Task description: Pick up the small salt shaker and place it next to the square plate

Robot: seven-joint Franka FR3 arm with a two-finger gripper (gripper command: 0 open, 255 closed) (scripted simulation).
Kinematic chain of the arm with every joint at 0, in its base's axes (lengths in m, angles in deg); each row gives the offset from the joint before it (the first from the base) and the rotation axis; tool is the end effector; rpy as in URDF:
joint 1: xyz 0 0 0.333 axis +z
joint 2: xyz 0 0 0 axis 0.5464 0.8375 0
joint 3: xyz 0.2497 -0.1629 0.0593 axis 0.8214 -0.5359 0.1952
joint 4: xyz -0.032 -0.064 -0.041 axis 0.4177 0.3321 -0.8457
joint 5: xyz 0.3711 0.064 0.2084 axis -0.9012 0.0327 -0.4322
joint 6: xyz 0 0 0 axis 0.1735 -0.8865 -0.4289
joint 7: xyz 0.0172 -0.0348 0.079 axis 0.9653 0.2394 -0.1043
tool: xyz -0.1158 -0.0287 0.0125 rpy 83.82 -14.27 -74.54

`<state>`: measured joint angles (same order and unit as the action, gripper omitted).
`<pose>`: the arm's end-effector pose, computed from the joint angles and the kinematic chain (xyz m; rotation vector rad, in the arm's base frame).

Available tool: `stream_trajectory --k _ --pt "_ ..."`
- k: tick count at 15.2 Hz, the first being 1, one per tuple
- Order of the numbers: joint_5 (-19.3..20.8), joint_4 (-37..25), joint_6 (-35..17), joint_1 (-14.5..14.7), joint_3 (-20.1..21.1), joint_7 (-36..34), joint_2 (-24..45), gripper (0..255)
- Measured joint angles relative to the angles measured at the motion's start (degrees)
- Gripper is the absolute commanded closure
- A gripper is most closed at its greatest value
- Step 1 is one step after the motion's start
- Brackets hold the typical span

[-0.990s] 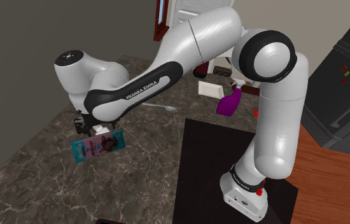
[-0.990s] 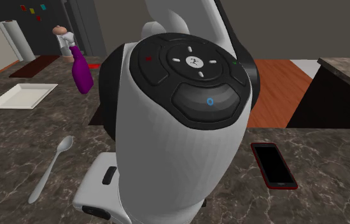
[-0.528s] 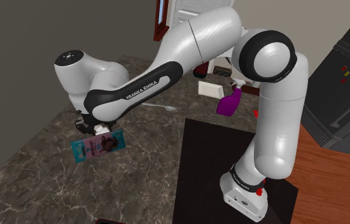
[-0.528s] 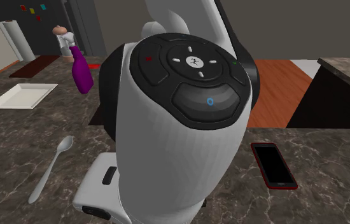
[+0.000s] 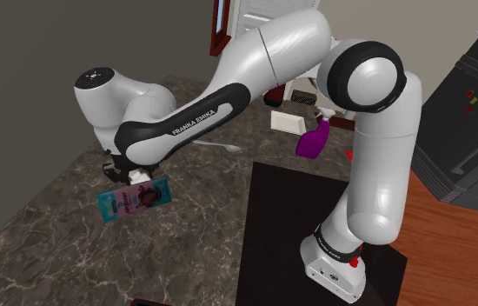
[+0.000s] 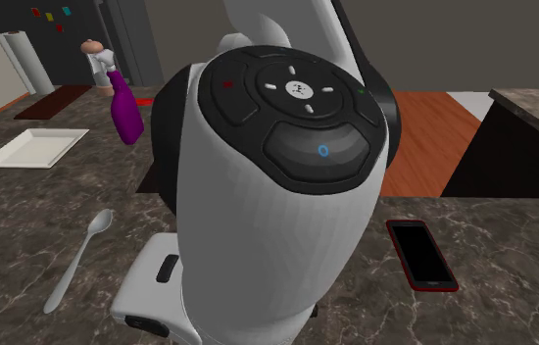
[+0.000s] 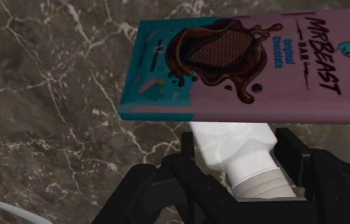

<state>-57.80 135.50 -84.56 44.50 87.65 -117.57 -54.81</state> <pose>0.5384 0.3900 0.2904 2.9610 -0.4418 0.1463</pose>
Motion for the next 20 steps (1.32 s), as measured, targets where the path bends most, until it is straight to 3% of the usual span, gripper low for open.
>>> stream_trajectory --k 20 --pt "-4.41 -7.71 12.03 -0.72 1.78 4.44 -5.54 255"
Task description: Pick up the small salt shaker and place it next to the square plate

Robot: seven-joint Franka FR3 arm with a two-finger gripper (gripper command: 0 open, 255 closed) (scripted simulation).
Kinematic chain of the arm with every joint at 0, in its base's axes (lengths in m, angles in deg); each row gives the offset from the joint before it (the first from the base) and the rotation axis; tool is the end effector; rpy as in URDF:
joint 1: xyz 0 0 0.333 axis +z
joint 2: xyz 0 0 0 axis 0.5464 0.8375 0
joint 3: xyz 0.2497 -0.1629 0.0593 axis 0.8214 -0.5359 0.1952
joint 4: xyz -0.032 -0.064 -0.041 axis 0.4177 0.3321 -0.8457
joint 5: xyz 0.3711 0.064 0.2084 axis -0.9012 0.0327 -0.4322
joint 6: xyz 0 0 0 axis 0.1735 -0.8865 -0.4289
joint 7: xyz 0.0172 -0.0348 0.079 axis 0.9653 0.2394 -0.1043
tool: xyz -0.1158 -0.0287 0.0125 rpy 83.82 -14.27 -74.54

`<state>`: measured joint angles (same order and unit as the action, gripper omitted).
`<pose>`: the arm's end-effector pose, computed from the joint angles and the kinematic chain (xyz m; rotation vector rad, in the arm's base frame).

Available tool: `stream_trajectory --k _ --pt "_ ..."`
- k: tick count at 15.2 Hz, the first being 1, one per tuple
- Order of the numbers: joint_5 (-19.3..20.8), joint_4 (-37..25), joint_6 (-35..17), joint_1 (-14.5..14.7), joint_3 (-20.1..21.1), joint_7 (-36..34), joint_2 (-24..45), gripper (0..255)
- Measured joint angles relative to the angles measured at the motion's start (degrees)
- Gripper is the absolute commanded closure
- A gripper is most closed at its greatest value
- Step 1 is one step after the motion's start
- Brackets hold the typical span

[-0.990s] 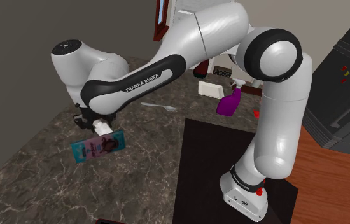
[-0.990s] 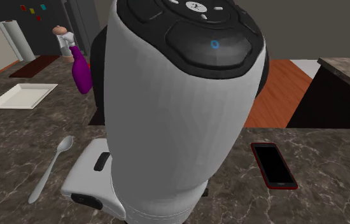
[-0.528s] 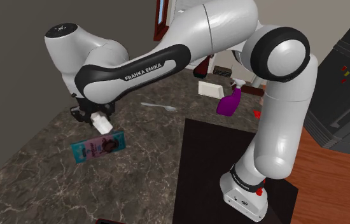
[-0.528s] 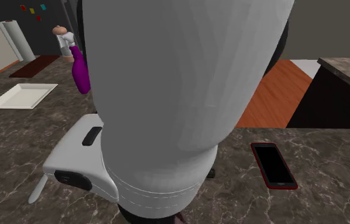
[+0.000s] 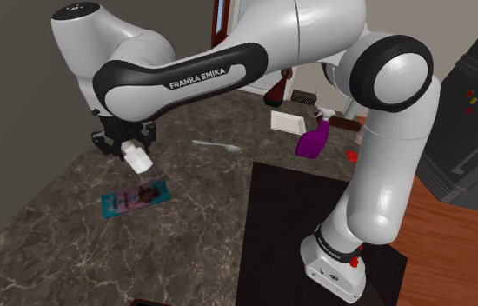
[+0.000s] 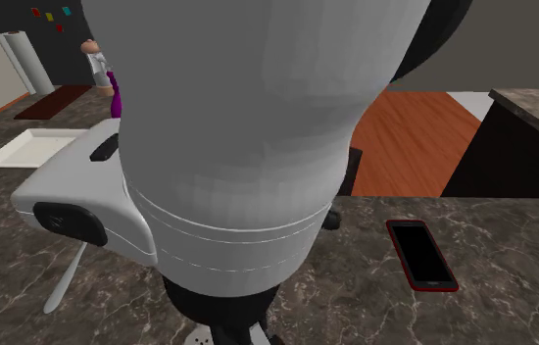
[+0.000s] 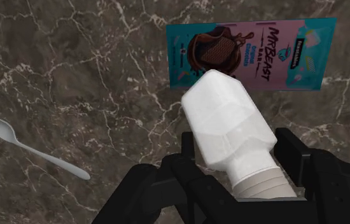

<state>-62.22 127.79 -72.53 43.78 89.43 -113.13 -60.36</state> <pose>0.5442 0.3921 0.4004 2.9612 -0.4419 0.1465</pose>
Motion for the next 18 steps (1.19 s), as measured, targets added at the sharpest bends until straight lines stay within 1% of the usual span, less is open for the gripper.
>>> stream_trajectory --k 11,15,18 --pt "-1.25 -6.35 7.36 0.35 0.53 1.71 -1.41 255" --pt "-4.38 1.66 4.41 -3.52 -0.04 5.55 -8.09 255" --pt "-7.44 9.17 1.74 -6.36 -1.07 9.44 -14.55 255"
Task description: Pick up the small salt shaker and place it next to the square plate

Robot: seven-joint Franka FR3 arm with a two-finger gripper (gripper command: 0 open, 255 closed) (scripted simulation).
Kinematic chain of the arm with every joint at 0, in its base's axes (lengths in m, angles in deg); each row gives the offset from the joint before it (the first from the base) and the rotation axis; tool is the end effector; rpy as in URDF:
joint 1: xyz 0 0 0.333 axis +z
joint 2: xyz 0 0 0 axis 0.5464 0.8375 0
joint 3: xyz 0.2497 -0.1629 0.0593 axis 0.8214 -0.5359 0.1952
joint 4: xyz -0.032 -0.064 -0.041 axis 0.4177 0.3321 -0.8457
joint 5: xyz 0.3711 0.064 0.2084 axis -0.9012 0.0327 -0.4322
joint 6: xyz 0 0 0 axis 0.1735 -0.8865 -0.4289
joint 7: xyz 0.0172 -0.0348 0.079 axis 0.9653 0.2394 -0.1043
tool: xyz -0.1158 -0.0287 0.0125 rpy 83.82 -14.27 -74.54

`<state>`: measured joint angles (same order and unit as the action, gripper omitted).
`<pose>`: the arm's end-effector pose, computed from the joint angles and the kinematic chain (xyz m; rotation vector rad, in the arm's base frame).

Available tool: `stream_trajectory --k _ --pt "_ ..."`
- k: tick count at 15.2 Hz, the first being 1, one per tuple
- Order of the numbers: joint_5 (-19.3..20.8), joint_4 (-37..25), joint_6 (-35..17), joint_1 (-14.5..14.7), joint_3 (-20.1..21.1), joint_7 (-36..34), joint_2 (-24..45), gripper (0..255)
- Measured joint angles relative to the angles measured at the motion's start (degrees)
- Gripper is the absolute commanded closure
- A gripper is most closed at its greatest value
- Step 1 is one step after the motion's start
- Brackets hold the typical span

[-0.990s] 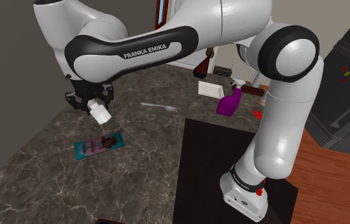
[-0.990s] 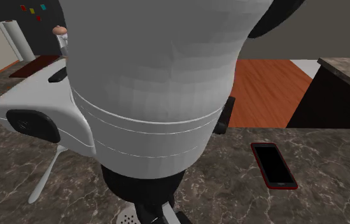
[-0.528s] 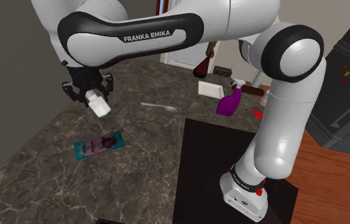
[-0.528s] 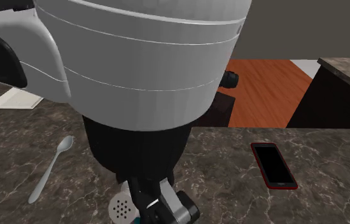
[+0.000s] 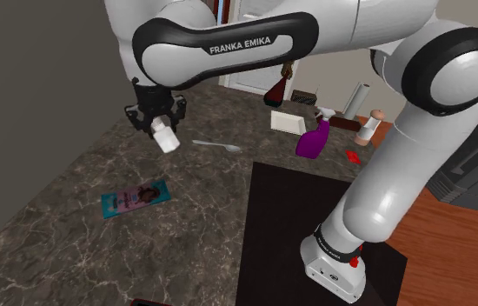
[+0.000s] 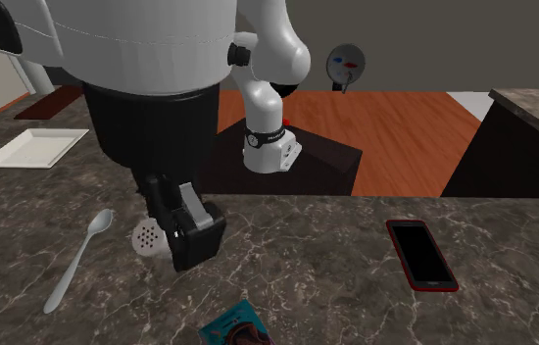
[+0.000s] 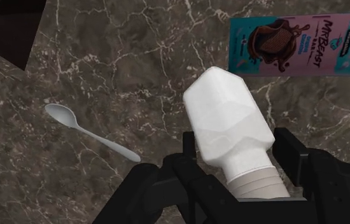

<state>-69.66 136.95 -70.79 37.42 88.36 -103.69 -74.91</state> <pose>0.5265 0.3144 0.4609 2.9606 -0.4418 0.1467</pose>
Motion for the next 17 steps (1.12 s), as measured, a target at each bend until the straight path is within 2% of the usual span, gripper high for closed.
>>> stream_trajectory --k 8,13,17 --pt "-6.10 16.09 -4.72 -4.63 -5.82 12.12 -14.80 255" --pt "-7.69 24.20 -6.71 -6.30 -10.55 19.36 -22.17 255" --pt "-7.66 28.33 -7.00 -7.82 -14.81 25.30 -26.77 255"
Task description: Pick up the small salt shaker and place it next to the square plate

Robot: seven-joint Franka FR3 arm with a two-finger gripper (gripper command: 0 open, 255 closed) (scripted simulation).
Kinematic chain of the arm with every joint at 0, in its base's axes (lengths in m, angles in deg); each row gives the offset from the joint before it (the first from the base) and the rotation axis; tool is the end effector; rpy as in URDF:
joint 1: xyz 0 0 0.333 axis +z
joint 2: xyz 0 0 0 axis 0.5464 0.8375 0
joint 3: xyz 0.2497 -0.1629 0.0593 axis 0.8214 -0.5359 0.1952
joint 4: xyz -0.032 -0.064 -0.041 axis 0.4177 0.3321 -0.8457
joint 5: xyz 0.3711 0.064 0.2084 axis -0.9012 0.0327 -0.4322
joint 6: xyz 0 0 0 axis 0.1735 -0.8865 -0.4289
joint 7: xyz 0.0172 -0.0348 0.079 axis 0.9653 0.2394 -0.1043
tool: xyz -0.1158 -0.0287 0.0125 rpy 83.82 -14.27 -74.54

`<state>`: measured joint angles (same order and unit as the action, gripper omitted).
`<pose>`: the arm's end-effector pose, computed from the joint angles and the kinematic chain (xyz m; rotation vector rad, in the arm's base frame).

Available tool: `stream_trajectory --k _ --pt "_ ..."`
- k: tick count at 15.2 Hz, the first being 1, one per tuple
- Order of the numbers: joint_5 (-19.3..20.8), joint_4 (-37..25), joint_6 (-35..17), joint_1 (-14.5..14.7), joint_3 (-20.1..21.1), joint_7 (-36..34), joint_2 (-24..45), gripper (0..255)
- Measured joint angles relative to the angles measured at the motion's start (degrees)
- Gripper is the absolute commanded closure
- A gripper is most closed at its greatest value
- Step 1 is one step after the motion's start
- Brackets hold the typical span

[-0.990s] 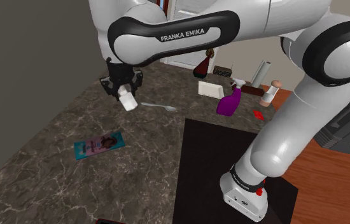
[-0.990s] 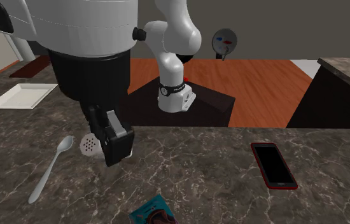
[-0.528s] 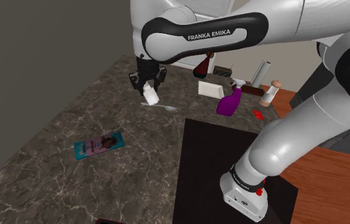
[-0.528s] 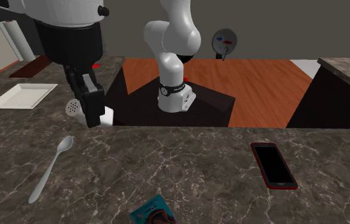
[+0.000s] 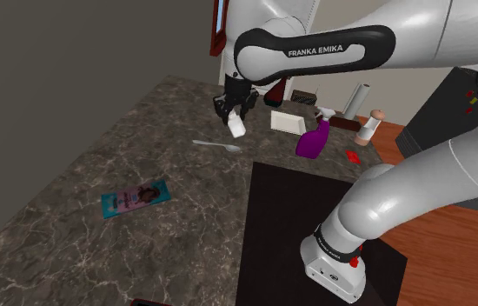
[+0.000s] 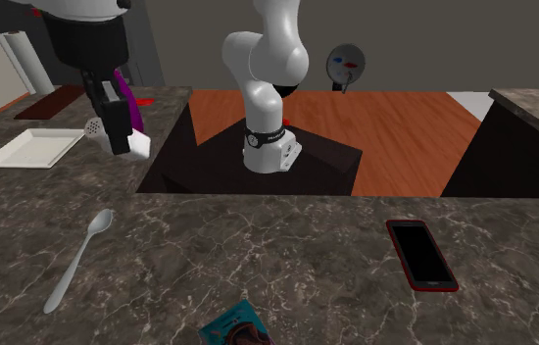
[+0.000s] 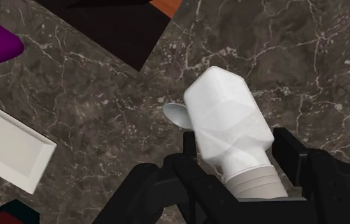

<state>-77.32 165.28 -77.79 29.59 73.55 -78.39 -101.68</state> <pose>0.4719 0.0840 0.4608 2.9600 -0.4446 0.1462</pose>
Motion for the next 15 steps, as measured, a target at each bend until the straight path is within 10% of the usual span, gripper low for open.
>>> stream_trajectory --k 15 --pt "5.65 10.10 -1.85 -7.65 -16.84 21.05 -11.00 255"
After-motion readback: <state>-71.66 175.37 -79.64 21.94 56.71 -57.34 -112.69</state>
